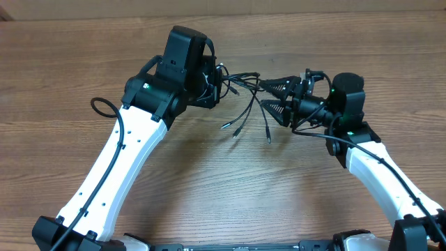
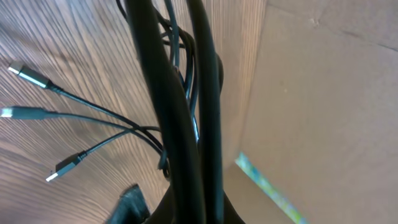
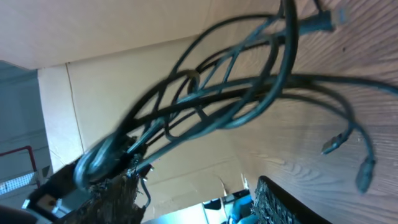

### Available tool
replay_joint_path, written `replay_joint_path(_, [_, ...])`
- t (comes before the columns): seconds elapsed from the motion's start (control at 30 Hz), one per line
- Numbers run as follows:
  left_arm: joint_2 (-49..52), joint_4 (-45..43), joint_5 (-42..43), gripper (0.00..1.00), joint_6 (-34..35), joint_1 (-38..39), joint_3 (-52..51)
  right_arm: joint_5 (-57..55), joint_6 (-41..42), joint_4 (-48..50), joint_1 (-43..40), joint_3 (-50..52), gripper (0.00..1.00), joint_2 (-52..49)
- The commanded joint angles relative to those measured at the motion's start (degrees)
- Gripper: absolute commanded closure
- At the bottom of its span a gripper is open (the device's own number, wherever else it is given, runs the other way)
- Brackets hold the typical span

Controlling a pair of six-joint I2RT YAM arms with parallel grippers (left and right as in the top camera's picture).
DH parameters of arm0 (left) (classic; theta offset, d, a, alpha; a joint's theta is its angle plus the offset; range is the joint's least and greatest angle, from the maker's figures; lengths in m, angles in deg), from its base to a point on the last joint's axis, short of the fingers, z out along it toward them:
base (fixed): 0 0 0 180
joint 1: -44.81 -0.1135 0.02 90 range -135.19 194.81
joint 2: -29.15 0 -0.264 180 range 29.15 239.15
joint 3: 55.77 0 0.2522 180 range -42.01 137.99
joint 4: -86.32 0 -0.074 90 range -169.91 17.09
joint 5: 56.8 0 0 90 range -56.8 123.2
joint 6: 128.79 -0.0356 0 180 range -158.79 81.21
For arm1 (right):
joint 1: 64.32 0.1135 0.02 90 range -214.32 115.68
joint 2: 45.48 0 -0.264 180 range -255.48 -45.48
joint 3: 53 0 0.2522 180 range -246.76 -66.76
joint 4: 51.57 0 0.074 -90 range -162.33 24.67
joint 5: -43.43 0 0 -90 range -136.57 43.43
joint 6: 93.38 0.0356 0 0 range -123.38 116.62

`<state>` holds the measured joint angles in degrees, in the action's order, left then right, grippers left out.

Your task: Untangle cables

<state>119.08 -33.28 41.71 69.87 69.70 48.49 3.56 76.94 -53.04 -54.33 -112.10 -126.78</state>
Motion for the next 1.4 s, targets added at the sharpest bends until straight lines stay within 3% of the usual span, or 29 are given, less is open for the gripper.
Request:
replay_joint_path(0.0, [-0.2,-0.5,1.2,0.96,2.4,0.3,1.5,-2.3,0.5,0.2,1.9,-0.4,0.39,-0.1])
replay_joint_path(0.83, [-0.2,-0.2,6.4,0.96,1.9,1.5,1.5,-20.0,0.5,0.2,5.2,-0.4,0.4,-0.1])
replay_joint_path(1.37, [-0.2,-0.2,6.6,0.96,1.0,4.2,1.5,-24.7,0.4,0.2,5.2,-0.4,0.5,-0.1])
